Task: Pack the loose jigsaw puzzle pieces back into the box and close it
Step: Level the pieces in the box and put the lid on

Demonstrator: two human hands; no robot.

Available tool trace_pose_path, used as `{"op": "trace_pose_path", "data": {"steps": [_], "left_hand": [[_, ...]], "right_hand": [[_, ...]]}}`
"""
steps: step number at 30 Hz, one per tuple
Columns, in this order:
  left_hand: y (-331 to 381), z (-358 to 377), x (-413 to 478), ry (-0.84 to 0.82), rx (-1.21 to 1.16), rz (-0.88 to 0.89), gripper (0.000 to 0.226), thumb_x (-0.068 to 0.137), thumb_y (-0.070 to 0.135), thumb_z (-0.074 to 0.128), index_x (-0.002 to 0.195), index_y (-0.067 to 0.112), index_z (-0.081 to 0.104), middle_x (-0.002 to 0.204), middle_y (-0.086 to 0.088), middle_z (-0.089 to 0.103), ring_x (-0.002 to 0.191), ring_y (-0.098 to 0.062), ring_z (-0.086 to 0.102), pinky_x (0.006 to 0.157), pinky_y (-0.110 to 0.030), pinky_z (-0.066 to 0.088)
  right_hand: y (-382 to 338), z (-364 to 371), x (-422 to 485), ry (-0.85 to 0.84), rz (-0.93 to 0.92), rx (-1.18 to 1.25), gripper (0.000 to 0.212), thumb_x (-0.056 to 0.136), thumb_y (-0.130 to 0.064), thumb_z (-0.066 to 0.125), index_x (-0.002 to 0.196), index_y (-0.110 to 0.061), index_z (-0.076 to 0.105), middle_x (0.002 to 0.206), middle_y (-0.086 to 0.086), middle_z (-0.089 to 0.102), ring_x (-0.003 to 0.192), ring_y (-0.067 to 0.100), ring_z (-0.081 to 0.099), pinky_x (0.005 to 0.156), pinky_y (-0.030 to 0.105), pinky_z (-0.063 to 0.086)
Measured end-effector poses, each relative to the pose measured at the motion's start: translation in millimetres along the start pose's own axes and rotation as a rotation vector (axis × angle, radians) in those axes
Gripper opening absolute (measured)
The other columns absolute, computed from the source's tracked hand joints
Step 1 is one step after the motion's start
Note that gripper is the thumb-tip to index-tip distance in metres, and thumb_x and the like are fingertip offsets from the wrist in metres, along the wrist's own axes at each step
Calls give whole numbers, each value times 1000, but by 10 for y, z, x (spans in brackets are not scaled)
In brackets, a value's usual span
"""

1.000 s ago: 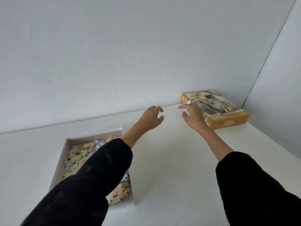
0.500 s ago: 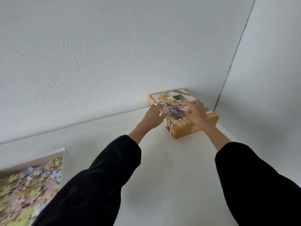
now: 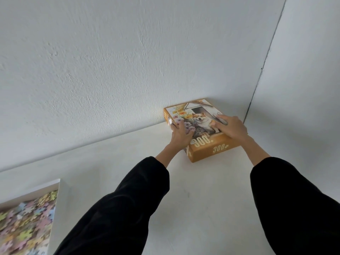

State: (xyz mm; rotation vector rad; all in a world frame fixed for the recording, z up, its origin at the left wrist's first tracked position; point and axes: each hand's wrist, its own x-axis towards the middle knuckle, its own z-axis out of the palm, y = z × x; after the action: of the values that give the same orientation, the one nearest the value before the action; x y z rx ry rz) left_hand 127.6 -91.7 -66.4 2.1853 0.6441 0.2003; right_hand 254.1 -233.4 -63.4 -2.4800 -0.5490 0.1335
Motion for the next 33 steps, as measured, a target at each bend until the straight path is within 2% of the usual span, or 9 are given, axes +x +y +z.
{"op": "trace_pose_path", "data": {"steps": [6, 9, 17, 22, 28, 33], "left_hand": [[3, -129, -114, 62, -44, -15, 52, 95, 29, 45, 140, 12, 25, 142, -23, 16, 124, -39, 40, 103, -44, 39], [-65, -322, -254, 95, -58, -24, 51, 95, 29, 45, 140, 12, 26, 145, -23, 12, 121, -38, 45, 101, -41, 40], [-439, -1121, -1009, 281, -72, -55, 51, 96, 31, 43, 142, 17, 27, 142, -17, 24, 121, -34, 46, 96, -37, 44], [-718, -1745, -1667, 349, -39, -46, 51, 95, 28, 44, 143, 16, 30, 143, -17, 28, 123, -32, 44, 100, -36, 39], [-1120, -2457, -2441, 404, 28, -65, 49, 95, 28, 45, 142, 18, 33, 143, -17, 31, 121, -31, 45, 89, -28, 39], [-1539, -2773, -3055, 431, 60, -111, 49, 96, 29, 44, 143, 19, 32, 143, -18, 31, 122, -32, 45, 91, -28, 38]], "right_hand": [[-161, -29, -189, 6, -22, 42, 54, 78, -54, 60, 128, -35, 51, 131, 16, 45, 118, 35, 47, 95, 43, 43], [-380, -38, -342, 8, -42, 26, 56, 78, -54, 61, 130, -35, 50, 130, 19, 41, 121, 37, 43, 97, 42, 39], [-1246, 91, -1181, 16, -151, 52, 54, 81, -48, 61, 131, -31, 49, 135, 19, 37, 128, 38, 32, 98, 41, 37], [-1814, 236, -1813, -7, -195, 75, 53, 83, -46, 59, 133, -32, 46, 133, 19, 35, 127, 38, 29, 98, 41, 36], [-2451, 448, -2584, -74, -286, 86, 56, 83, -51, 57, 135, -34, 43, 133, 20, 33, 130, 38, 27, 100, 41, 35], [-2794, 743, -3139, -142, -344, 96, 56, 82, -51, 58, 135, -36, 43, 135, 19, 32, 130, 38, 26, 100, 41, 35]]}}
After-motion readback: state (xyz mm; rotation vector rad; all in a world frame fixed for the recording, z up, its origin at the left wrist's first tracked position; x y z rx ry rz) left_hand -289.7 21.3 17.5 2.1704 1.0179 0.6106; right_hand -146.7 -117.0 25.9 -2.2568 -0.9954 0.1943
